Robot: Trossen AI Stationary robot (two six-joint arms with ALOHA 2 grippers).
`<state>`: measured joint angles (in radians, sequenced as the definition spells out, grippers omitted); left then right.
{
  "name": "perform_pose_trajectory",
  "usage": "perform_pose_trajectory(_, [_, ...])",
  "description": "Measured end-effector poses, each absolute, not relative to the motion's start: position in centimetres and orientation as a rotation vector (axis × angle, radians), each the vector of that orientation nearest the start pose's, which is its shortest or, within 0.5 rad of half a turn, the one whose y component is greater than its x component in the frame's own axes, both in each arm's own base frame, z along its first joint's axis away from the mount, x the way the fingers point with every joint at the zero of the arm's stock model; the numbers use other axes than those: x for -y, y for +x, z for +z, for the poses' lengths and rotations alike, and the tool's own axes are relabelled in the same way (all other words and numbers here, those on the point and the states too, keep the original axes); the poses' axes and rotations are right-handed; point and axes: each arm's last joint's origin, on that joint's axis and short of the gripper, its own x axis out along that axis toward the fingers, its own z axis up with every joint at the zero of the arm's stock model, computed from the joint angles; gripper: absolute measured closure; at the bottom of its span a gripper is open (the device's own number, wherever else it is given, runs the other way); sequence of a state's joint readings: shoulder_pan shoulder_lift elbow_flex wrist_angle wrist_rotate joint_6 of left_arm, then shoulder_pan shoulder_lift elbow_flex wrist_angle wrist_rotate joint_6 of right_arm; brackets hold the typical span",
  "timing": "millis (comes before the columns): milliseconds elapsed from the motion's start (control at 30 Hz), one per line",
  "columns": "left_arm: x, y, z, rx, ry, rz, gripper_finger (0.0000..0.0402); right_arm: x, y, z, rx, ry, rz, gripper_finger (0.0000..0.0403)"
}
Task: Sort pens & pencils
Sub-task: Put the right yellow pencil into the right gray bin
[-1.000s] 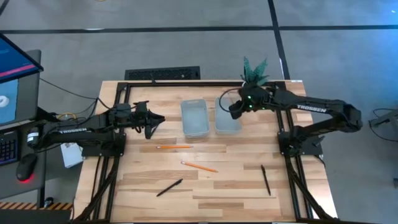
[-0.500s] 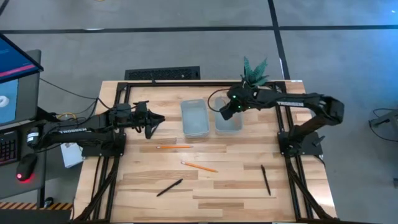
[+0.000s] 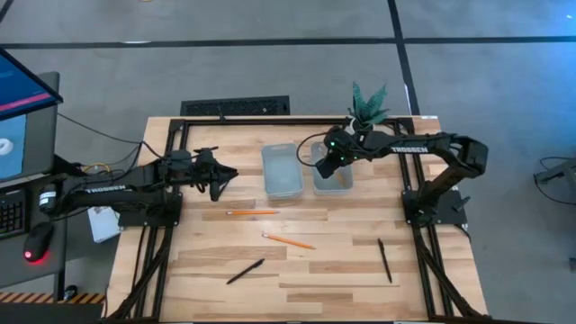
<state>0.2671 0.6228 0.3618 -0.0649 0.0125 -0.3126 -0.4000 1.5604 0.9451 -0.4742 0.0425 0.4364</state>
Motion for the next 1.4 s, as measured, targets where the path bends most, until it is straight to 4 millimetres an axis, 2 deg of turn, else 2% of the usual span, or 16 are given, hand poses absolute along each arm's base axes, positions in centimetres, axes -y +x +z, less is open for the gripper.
perform_pose_trajectory(1400, [-3.89,14.35,21.92,-0.303,-0.355,0.306,0.034,11.45,27.1,18.83,-1.014,0.611,-0.594,0.0336])
